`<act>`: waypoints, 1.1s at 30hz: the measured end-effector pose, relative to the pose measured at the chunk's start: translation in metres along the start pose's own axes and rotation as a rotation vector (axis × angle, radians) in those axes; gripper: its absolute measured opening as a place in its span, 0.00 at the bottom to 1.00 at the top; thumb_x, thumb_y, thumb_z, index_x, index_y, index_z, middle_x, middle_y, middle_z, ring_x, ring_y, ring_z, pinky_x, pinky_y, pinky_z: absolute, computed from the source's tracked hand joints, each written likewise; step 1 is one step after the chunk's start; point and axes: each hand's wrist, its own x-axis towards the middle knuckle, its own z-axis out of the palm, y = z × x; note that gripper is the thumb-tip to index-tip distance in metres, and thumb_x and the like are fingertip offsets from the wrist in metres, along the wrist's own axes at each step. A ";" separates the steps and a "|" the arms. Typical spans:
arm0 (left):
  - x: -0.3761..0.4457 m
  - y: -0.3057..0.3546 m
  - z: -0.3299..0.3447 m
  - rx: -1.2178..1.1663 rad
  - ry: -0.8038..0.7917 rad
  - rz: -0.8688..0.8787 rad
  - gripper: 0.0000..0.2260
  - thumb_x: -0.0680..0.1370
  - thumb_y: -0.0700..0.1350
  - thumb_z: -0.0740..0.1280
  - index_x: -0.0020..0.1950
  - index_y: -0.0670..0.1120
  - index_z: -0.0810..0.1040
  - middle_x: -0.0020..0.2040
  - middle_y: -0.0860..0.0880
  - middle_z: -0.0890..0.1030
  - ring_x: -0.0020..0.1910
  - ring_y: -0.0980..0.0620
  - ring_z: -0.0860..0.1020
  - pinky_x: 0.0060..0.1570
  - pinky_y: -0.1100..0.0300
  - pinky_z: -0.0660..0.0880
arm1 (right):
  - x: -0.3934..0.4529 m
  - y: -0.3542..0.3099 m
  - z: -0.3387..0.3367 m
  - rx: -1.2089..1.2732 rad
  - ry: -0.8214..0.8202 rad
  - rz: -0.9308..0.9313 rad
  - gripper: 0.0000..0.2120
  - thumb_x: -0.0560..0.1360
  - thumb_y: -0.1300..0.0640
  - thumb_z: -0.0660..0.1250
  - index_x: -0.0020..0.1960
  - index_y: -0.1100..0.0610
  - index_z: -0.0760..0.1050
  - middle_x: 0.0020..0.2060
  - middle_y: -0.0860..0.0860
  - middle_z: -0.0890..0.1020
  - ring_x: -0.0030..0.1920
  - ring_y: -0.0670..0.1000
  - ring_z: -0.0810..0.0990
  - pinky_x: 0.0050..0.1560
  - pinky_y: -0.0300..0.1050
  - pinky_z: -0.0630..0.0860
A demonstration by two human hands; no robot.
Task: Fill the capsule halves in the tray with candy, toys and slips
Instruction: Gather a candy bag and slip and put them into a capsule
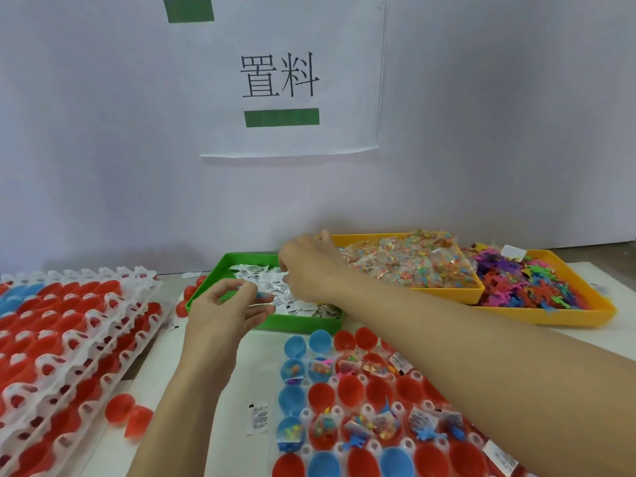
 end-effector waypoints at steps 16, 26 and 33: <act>0.003 -0.005 0.004 0.085 -0.031 0.038 0.03 0.77 0.39 0.67 0.49 0.42 0.78 0.38 0.43 0.86 0.39 0.45 0.85 0.38 0.59 0.78 | 0.015 -0.017 0.016 0.043 -0.130 0.057 0.10 0.75 0.64 0.67 0.46 0.54 0.67 0.49 0.56 0.78 0.54 0.59 0.79 0.46 0.48 0.65; -0.004 0.002 0.013 -0.035 -0.127 0.008 0.06 0.79 0.39 0.65 0.54 0.38 0.76 0.42 0.42 0.86 0.42 0.45 0.86 0.43 0.57 0.79 | -0.019 0.016 -0.016 0.641 0.210 0.284 0.06 0.76 0.58 0.70 0.42 0.55 0.86 0.38 0.48 0.86 0.40 0.47 0.82 0.45 0.44 0.80; -0.021 0.006 0.034 -0.079 -0.275 -0.015 0.07 0.79 0.40 0.67 0.53 0.38 0.76 0.42 0.41 0.86 0.41 0.45 0.86 0.36 0.63 0.81 | -0.081 0.019 -0.038 0.800 0.290 0.161 0.06 0.74 0.59 0.72 0.40 0.53 0.85 0.35 0.43 0.84 0.39 0.41 0.80 0.40 0.29 0.74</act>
